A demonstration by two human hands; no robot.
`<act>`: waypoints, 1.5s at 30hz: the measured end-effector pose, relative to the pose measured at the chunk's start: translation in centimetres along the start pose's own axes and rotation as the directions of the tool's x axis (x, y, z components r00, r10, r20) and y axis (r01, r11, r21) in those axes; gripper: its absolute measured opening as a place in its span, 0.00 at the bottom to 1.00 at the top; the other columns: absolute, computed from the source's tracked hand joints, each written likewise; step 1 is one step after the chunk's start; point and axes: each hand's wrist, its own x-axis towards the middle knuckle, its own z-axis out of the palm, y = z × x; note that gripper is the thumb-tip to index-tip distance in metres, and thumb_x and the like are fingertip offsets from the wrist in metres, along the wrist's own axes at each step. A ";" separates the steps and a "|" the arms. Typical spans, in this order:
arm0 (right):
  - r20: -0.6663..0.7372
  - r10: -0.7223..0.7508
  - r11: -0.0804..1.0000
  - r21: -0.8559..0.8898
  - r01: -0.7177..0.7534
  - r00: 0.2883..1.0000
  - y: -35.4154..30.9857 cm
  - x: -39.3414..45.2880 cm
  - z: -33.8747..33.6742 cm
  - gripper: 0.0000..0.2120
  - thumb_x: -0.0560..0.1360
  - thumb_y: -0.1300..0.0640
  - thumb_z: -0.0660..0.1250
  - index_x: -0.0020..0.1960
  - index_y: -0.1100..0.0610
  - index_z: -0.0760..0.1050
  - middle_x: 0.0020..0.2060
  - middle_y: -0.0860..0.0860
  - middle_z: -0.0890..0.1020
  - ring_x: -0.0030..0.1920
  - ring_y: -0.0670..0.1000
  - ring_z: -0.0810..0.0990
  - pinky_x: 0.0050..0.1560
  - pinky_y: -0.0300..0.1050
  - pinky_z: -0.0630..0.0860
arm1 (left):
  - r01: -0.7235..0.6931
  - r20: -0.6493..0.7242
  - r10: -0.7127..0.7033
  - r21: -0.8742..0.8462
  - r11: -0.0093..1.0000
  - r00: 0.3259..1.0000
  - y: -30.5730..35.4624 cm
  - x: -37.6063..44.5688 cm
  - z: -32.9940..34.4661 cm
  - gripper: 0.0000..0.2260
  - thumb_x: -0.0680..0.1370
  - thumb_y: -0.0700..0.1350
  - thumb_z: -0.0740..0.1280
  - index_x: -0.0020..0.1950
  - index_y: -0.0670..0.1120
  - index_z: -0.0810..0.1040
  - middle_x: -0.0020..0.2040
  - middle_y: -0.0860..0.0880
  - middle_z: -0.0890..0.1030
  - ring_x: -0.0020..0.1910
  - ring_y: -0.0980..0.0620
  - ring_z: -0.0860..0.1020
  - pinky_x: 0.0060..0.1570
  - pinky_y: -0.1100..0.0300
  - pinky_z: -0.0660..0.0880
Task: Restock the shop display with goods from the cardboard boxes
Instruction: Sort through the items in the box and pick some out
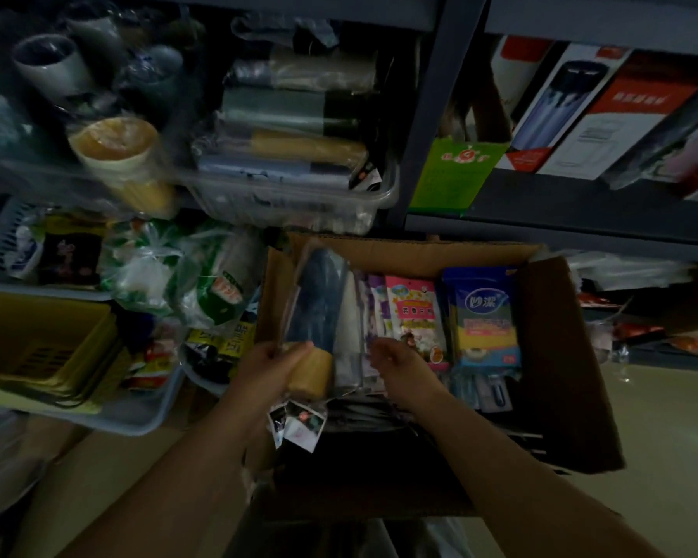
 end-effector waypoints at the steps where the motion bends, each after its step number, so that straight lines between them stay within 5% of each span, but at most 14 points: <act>1: -0.017 0.035 0.999 -0.038 -0.036 0.999 -0.4 0.5 0.2 0.19 0.80 0.56 0.61 0.70 0.55 0.69 0.64 0.53 0.76 0.56 0.52 0.77 0.51 0.38 0.69 | -0.022 -0.024 0.021 -0.025 0.999 0.999 -0.2 -0.2 -0.7 0.12 0.73 0.51 0.73 0.50 0.44 0.81 0.50 0.43 0.82 0.50 0.43 0.81 0.55 0.45 0.77; 6: -0.036 0.083 0.981 -0.172 -0.088 0.996 -1.5 2.6 3.3 0.28 0.76 0.50 0.67 0.72 0.59 0.65 0.64 0.54 0.73 0.61 0.55 0.75 0.58 0.45 0.73 | -0.099 -0.084 0.092 -0.082 0.992 0.992 -0.4 -0.9 -3.3 0.06 0.76 0.48 0.69 0.42 0.47 0.79 0.43 0.46 0.81 0.44 0.47 0.79 0.44 0.56 0.74; 8: -0.086 0.096 0.937 -0.328 -0.120 0.992 -1.8 3.0 5.0 0.34 0.75 0.45 0.68 0.74 0.58 0.60 0.69 0.57 0.66 0.68 0.59 0.67 0.69 0.51 0.67 | -0.099 -0.070 0.095 -0.052 0.994 0.993 -0.5 -0.8 -4.4 0.08 0.77 0.50 0.68 0.44 0.45 0.78 0.43 0.44 0.79 0.43 0.47 0.78 0.42 0.56 0.72; 12: -0.266 0.083 0.860 -0.468 -0.205 0.960 -2.1 3.0 7.4 0.38 0.73 0.42 0.68 0.74 0.58 0.57 0.71 0.58 0.59 0.71 0.60 0.59 0.72 0.52 0.61 | -0.102 -0.037 0.101 -0.016 0.995 0.994 -0.8 -1.0 -6.0 0.10 0.77 0.51 0.67 0.47 0.44 0.79 0.47 0.41 0.80 0.47 0.44 0.79 0.46 0.51 0.72; 18: -0.239 0.205 0.889 -0.359 -0.283 0.949 -2.3 3.5 9.2 0.40 0.71 0.44 0.72 0.71 0.61 0.57 0.70 0.60 0.62 0.68 0.60 0.68 0.66 0.52 0.70 | -0.065 0.001 0.065 -0.053 0.996 0.998 0.8 -0.9 -6.7 0.08 0.77 0.50 0.67 0.47 0.46 0.79 0.43 0.46 0.80 0.41 0.49 0.78 0.35 0.58 0.71; 23: -0.235 0.237 0.940 -0.190 -0.283 0.943 -2.9 2.5 8.1 0.35 0.69 0.47 0.74 0.68 0.58 0.63 0.64 0.57 0.72 0.62 0.58 0.74 0.57 0.48 0.75 | -0.059 0.011 0.060 -0.058 0.997 0.998 2.1 -1.1 -7.3 0.06 0.77 0.49 0.67 0.42 0.48 0.77 0.42 0.47 0.79 0.40 0.50 0.78 0.37 0.57 0.72; 31: -0.179 0.100 0.924 -0.349 -0.158 0.979 -6.9 -4.3 -2.1 0.31 0.70 0.45 0.73 0.67 0.55 0.68 0.57 0.50 0.79 0.47 0.47 0.75 0.47 0.39 0.72 | -0.133 0.018 0.133 0.001 0.991 0.991 4.1 -2.9 -11.6 0.06 0.76 0.50 0.69 0.42 0.49 0.77 0.45 0.47 0.79 0.44 0.47 0.77 0.46 0.53 0.71; 36: -0.125 -0.059 0.879 -0.476 -0.008 0.990 -11.4 -9.4 -7.6 0.38 0.67 0.43 0.76 0.71 0.50 0.64 0.51 0.42 0.73 0.46 0.39 0.74 0.43 0.27 0.71 | -0.135 0.027 0.136 -0.052 0.989 0.990 6.4 -4.4 -14.8 0.06 0.74 0.49 0.71 0.43 0.47 0.80 0.48 0.44 0.80 0.46 0.45 0.78 0.46 0.53 0.72; 39: -0.078 -0.165 0.864 -0.493 0.106 0.983 -13.9 -11.0 -9.5 0.49 0.55 0.36 0.78 0.71 0.50 0.66 0.53 0.40 0.76 0.45 0.35 0.76 0.41 0.24 0.72 | -0.125 0.074 0.129 -0.051 0.991 0.989 7.4 -5.3 -16.7 0.07 0.76 0.45 0.68 0.42 0.43 0.80 0.44 0.41 0.80 0.42 0.44 0.78 0.43 0.53 0.71; 42: -0.032 -0.225 0.832 -0.527 0.175 0.974 -16.1 -11.5 -9.6 0.34 0.65 0.48 0.77 0.66 0.43 0.65 0.57 0.39 0.76 0.49 0.35 0.77 0.45 0.25 0.71 | -0.100 0.055 0.104 -0.071 0.992 0.993 7.9 -5.4 -18.7 0.09 0.75 0.46 0.70 0.47 0.41 0.81 0.45 0.39 0.82 0.44 0.40 0.79 0.46 0.50 0.72; 45: -0.059 -0.348 0.758 -0.605 0.243 0.936 -18.8 -10.6 -8.9 0.35 0.67 0.49 0.76 0.70 0.48 0.66 0.60 0.44 0.75 0.54 0.42 0.74 0.50 0.31 0.68 | -0.145 -0.013 0.145 -0.133 0.980 0.989 8.8 -5.4 -20.0 0.09 0.71 0.47 0.71 0.46 0.42 0.82 0.41 0.40 0.83 0.44 0.38 0.80 0.50 0.46 0.74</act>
